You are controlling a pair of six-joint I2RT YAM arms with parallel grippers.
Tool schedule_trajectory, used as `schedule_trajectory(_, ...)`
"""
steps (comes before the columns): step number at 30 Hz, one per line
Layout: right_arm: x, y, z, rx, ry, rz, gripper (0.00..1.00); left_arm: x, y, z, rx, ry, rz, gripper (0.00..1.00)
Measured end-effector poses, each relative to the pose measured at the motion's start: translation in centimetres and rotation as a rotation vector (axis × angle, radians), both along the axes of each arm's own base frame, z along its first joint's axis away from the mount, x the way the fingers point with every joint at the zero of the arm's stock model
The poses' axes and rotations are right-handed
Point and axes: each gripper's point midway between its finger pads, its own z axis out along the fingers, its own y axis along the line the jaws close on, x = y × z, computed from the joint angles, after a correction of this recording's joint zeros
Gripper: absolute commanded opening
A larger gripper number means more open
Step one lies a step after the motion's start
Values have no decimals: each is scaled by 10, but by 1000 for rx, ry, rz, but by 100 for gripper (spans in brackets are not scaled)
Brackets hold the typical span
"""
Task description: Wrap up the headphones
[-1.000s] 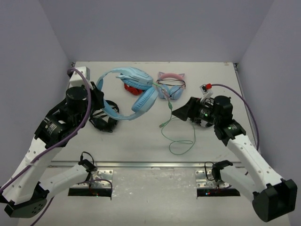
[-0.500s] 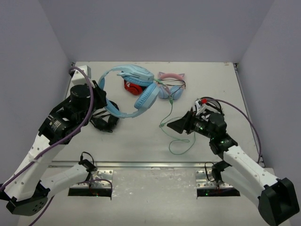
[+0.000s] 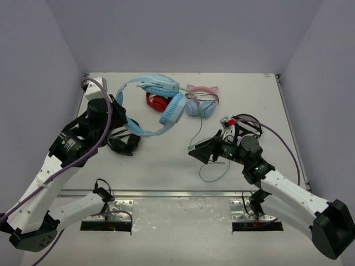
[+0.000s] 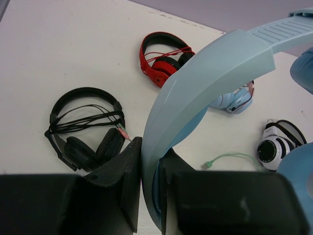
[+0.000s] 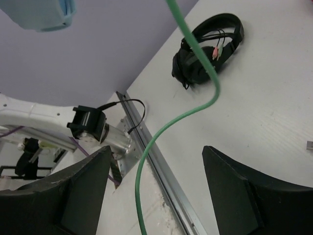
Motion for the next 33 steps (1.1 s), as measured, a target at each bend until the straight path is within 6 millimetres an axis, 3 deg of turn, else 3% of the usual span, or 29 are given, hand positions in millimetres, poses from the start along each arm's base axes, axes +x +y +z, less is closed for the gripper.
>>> schedule_trajectory(3, 1, 18, -15, -93, 11, 39, 57, 2, -2, -3, 1, 11, -4, 0)
schedule_trajectory(4, 2, 23, -17, -111, 9, 47, 48, 2, -3, -3, 1, 12, -4, 0)
schedule_trajectory(5, 2, 28, -20, -134, 3, 57, 27, 2, -3, -3, 2, 13, -4, 0)
schedule_trajectory(6, 2, 32, -23, -152, -5, 65, 20, 2, -3, -3, 3, 13, -3, 0)
schedule_trajectory(10, -7, 38, -33, -207, -25, 88, 12, 3, 3, -4, 17, 12, 25, 0)
schedule_trajectory(12, -13, 37, -33, -227, -53, 98, 1, 3, 8, -5, 34, 14, 49, 0)
schedule_trajectory(16, -26, 24, -25, -275, -117, 95, 1, 8, 15, -8, 96, 17, 80, 0)
schedule_trajectory(19, -28, 8, -25, -385, -144, 71, 1, 17, 10, -23, 160, 36, 45, 0)
schedule_trajectory(24, -12, -16, 15, -530, -225, -36, 1, 30, -9, -83, 281, 151, -70, 0)
schedule_trajectory(28, 4, -47, 40, -674, -282, -160, 1, 27, -17, -129, 380, 267, -174, 0)
schedule_trajectory(33, 12, -70, 67, -775, -362, -225, 1, 21, -32, -150, 427, 301, -304, 0)
